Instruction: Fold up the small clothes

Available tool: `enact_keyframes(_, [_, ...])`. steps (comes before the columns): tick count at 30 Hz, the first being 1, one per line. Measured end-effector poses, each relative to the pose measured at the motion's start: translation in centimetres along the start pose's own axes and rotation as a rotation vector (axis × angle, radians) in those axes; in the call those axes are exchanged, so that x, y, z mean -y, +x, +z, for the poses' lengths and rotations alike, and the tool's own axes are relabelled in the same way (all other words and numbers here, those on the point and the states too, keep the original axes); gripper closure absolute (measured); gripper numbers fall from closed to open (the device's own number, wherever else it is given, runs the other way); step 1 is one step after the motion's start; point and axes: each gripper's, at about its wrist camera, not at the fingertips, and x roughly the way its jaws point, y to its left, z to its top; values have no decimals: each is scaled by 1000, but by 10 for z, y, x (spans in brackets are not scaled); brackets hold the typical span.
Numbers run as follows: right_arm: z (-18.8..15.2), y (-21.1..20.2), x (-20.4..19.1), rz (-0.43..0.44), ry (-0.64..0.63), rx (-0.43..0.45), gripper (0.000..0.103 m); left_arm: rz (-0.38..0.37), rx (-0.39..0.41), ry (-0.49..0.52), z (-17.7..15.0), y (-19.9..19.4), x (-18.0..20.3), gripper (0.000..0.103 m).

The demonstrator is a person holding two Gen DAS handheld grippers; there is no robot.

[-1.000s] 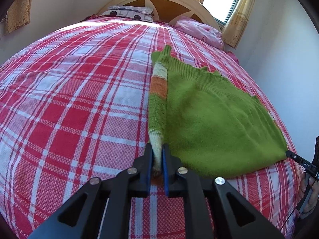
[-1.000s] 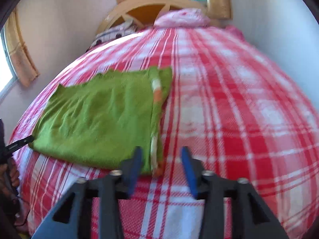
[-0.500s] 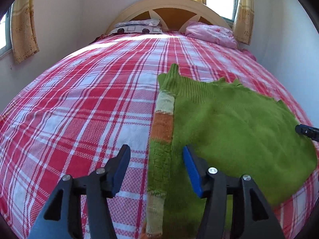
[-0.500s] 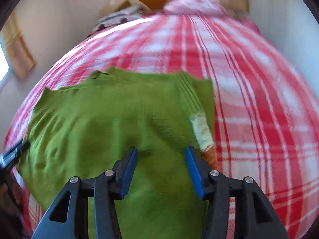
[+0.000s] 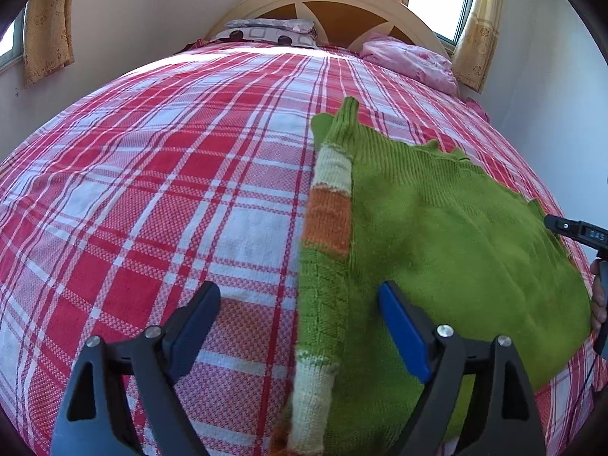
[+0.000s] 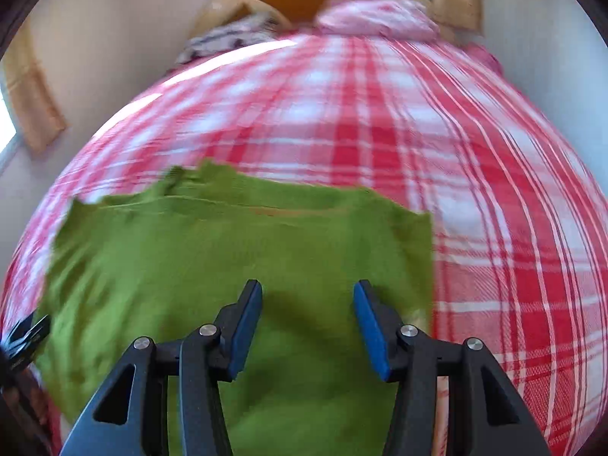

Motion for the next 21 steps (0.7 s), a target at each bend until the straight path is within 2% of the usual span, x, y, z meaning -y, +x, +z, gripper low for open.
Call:
enact_keyframes(2, [0, 3, 26, 24, 78, 29, 51, -8, -3, -9, 0, 0, -1, 13])
enact_keyframes(3, [0, 2, 34, -1, 99, 28, 51, -9, -4, -10, 0, 1, -1, 13])
enact_keyframes(4, [-2, 0, 40, 24, 120, 35, 51, -9, -6, -10, 0, 1, -1, 12])
enact_keyframes(7, [-6, -7, 37, 2, 97, 41, 51, -6, -10, -6, 0, 2, -1, 10])
enact_keyframes(9, [-7, -18, 25, -109, 58, 57, 51, -12, -7, -11, 1, 2, -2, 10])
enact_keyframes(10, [-8, -28, 16, -144, 36, 94, 51, -18, -5, -18, 1, 2, -4, 10])
enact_keyframes(12, [-12, -46, -2, -114, 4, 134, 51, -31, -2, -33, 0, 1, -7, 10])
enact_keyframes(13, [-16, -55, -16, -69, -18, 143, 51, -36, 1, -38, 0, 0, -8, 10])
enact_keyframes(16, [-38, -63, -59, 15, -139, 117, 49, -33, 4, -44, 0, 0, -9, 10])
enact_keyframes(19, [-67, -46, -86, 10, -222, 27, 49, -7, -3, -27, 0, 1, -5, 6])
enact_keyframes(21, [-84, -42, -87, -14, -241, 34, 49, 20, -8, -12, 0, 2, -2, 3])
